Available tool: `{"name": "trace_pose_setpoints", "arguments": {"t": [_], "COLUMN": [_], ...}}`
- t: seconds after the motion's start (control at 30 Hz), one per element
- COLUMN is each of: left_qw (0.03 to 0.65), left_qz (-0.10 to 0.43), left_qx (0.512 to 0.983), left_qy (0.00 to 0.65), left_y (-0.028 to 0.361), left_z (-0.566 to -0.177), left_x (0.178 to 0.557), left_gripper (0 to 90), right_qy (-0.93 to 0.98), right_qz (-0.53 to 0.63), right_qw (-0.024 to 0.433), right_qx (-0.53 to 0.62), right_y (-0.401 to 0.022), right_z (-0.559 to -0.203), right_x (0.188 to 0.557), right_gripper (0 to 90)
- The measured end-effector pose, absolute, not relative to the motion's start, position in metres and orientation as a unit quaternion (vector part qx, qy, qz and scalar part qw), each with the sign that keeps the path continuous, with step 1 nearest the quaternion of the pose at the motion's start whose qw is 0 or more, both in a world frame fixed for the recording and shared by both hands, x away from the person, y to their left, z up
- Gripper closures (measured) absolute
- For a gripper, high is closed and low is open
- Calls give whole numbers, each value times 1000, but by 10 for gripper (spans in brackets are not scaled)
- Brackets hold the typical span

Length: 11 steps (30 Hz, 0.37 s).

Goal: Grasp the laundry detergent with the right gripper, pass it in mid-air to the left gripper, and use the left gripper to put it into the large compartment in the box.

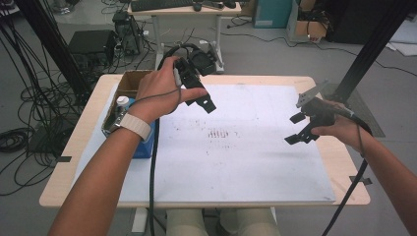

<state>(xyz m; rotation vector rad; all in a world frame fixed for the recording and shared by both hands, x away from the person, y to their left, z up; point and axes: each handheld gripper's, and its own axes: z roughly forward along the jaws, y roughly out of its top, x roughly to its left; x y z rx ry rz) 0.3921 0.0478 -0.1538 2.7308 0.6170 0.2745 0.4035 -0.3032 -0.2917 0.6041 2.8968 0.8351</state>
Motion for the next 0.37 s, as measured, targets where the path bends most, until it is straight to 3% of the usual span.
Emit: {"name": "trace_pose_setpoints", "arguments": {"t": [0.37], "left_qw": [170], "left_qz": [98], "left_qx": [955], "left_qy": [222], "left_y": [51], "left_z": [-153], "left_x": [392], "left_gripper": [92], "right_qy": [935], "right_qz": [291], "right_qw": [37], "right_qx": [200], "right_y": [-303], "right_z": [-295], "right_x": [402], "right_gripper": [94]}}
